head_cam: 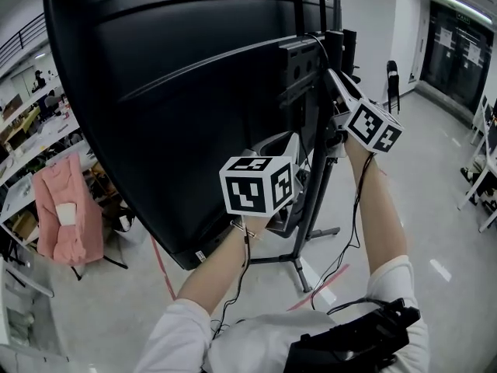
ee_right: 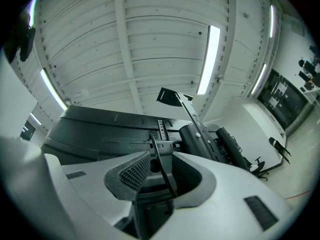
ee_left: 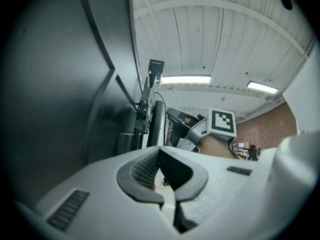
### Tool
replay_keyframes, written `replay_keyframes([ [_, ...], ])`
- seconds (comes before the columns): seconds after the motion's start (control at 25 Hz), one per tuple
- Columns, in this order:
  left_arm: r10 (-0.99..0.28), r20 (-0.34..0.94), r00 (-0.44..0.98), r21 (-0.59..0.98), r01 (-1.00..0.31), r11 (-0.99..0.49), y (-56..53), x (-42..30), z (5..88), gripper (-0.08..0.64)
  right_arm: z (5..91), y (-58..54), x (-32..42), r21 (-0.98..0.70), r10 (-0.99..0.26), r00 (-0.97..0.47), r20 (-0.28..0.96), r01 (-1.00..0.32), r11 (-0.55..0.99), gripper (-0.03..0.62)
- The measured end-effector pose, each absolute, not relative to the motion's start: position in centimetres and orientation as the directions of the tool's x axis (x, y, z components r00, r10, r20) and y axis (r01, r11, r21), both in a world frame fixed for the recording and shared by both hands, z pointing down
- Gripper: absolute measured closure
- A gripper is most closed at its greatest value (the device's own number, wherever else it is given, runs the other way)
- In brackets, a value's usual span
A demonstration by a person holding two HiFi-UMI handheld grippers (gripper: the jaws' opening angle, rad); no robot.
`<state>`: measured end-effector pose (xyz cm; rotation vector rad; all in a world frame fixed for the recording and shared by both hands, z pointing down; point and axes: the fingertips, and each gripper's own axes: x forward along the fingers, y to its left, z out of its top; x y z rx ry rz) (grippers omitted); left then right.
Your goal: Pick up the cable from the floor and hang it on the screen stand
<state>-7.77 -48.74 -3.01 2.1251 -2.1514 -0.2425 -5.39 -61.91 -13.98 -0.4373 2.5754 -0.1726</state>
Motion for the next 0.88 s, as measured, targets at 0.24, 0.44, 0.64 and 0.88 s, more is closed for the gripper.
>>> replay_keyframes([
  [0.24,-1.0,-0.005,-0.029,0.173,-0.984,0.028,-48.5,-7.2,0.2,0.557,-10.2,-61.3,-2.2,-0.234,-0.392,-0.789,-0.473,-0.317,0.919,0.468],
  [0.44,-0.999,0.041,-0.033,0.165,-0.986,0.039,-48.2,-6.4,4.1,0.557,-4.7,-60.1,-0.6,-0.2,-0.458,-0.808,-0.371,-0.412,0.889,0.479],
  [0.64,-0.997,0.048,-0.059,0.144,-0.987,0.065,-47.3,-6.5,7.3,0.557,1.3,-58.9,0.8,-0.205,-0.53,-0.804,-0.268,-0.49,0.847,0.552],
  [0.88,-0.995,0.032,-0.093,0.066,-0.993,0.095,-45.7,-6.3,10.2,0.557,8.0,-56.7,2.1,-0.174,-0.613,-0.776,-0.149,-0.59,0.788,0.572],
])
